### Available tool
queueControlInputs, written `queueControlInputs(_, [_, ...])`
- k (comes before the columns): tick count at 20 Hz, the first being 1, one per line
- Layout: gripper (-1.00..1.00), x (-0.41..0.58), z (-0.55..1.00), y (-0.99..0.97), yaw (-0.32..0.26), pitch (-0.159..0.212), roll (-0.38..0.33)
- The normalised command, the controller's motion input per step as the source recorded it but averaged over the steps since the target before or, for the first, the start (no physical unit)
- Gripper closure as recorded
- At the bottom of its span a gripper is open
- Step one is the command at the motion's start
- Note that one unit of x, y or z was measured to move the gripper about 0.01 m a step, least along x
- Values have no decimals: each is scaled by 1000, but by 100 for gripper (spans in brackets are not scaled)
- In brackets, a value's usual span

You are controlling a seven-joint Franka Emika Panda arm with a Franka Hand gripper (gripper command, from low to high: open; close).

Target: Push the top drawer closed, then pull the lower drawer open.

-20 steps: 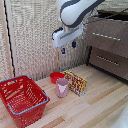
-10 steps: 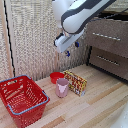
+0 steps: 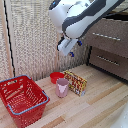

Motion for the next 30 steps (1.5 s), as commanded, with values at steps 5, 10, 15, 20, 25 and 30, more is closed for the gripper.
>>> queueControlInputs(5, [-100,0,269,0,125,0,-318])
queueControlInputs(10, [-100,0,23,-31,115,0,-372])
queueControlInputs(15, [-100,-10,0,-46,133,-2,-375])
queueControlInputs(20, [-100,-17,3,-128,140,-24,-355])
queueControlInputs(25, [-100,0,135,-397,77,-49,-271])
queueControlInputs(30, [-100,0,155,-516,49,-80,-200])
